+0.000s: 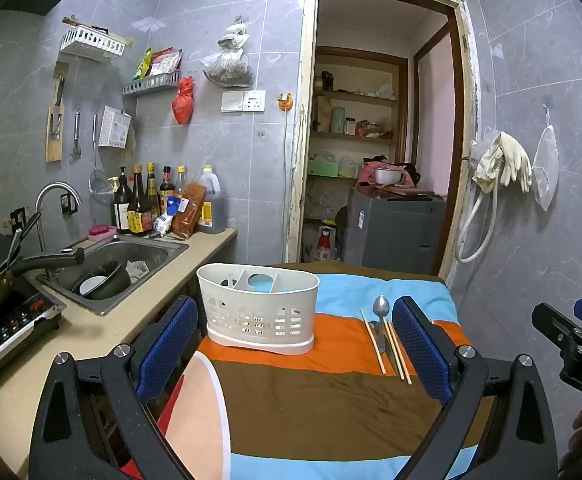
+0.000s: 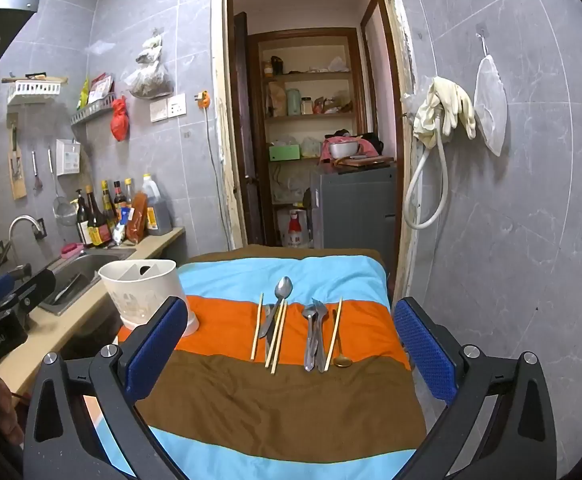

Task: Organize utensils

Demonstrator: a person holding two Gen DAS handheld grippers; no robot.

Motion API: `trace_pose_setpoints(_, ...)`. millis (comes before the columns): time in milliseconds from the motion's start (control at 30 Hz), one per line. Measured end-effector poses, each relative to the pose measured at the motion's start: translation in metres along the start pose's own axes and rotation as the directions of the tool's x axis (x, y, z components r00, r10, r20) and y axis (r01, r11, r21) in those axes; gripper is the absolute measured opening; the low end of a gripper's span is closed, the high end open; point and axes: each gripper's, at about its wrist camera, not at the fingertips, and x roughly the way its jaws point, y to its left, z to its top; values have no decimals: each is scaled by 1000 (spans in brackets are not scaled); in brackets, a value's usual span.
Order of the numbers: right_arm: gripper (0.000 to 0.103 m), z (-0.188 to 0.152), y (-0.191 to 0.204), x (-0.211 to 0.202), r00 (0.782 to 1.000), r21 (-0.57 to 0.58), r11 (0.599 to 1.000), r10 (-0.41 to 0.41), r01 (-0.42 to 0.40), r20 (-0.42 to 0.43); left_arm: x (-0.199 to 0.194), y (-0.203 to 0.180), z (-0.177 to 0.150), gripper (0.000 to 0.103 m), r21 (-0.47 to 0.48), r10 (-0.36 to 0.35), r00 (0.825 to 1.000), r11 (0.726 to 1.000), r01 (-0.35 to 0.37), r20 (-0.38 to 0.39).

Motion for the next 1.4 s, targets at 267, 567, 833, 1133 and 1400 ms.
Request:
trace_pose_setpoints(267,103,-1,-1,2,1000,4,1000,1,-1,-5,0,0,0,96,2,1,1000,1000,-1,-2)
trace_pose_setpoints(567,103,-3,-1,3,1000,5,1000,1,-1,-11,-3,-1,0,96,3,-3,1000,1000,3,-4)
trace_pose_setpoints(833,103,-3,-1,4,1000,7,1000,1,-1,-15,-1,0,0,96,1,-1,1000,1000,1,-5)
trace_pose_setpoints(1133,103,-4,-1,4,1000,7,1000,1,-1,-18,-1,0,0,96,0,-1,1000,1000,1,-6)
trace_pose_setpoints(1400,103,-5,-2,4,1000,9,1000,1,0,-19,-1,0,0,96,0,0,1000,1000,0,-9)
